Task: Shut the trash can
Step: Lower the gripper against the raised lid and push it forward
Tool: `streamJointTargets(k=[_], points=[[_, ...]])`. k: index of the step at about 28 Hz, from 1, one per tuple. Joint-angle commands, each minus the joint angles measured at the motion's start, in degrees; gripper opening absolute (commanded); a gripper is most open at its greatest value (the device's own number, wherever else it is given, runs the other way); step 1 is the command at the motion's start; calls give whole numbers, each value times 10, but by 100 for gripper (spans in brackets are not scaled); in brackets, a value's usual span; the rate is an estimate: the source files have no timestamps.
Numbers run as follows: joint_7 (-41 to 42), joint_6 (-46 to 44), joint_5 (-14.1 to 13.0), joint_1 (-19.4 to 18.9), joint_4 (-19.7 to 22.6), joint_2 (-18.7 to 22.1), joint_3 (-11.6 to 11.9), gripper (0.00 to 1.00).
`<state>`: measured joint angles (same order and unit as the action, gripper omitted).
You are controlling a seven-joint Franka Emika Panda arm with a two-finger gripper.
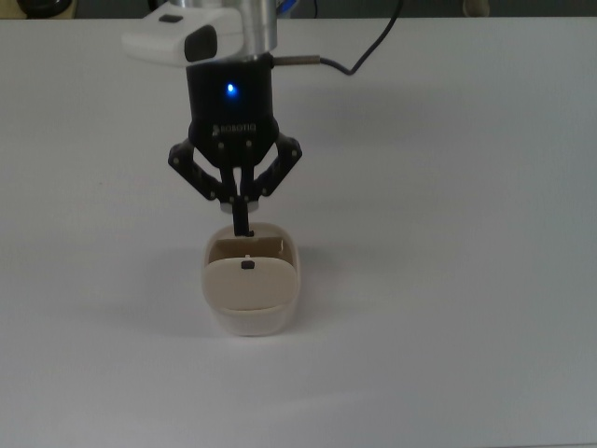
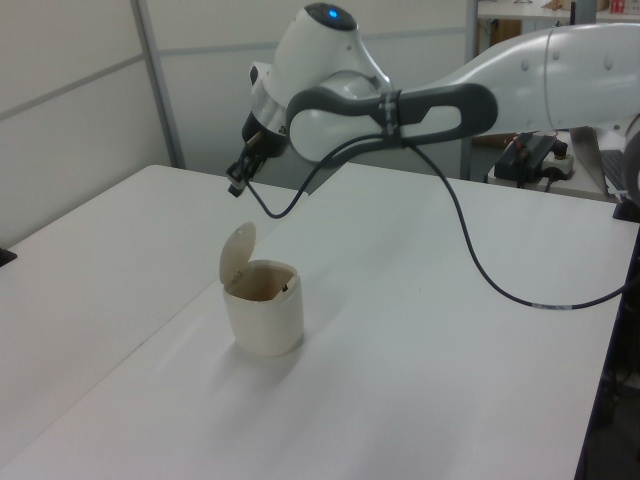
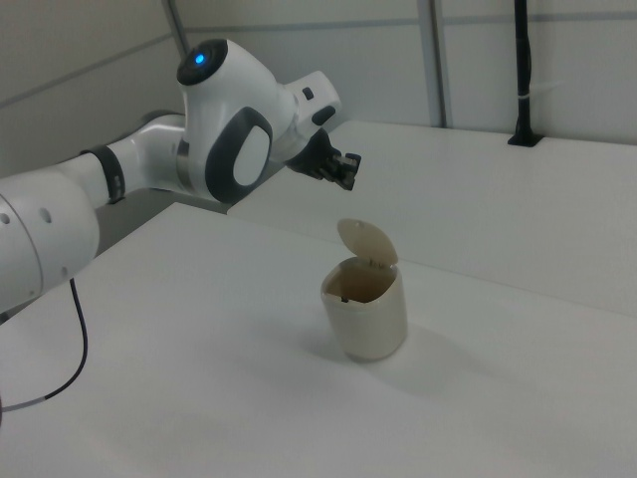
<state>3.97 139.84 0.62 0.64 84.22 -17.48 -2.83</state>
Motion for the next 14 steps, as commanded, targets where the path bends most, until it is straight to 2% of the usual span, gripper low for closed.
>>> streamJointTargets(k=[1,10,14], points=[[-6,61,-5,-1,-13,-43,-2,0],[-10,78,-5,-16,-23,-91,0,0],[-11,75,-8,-16,-25,-92,0,0]])
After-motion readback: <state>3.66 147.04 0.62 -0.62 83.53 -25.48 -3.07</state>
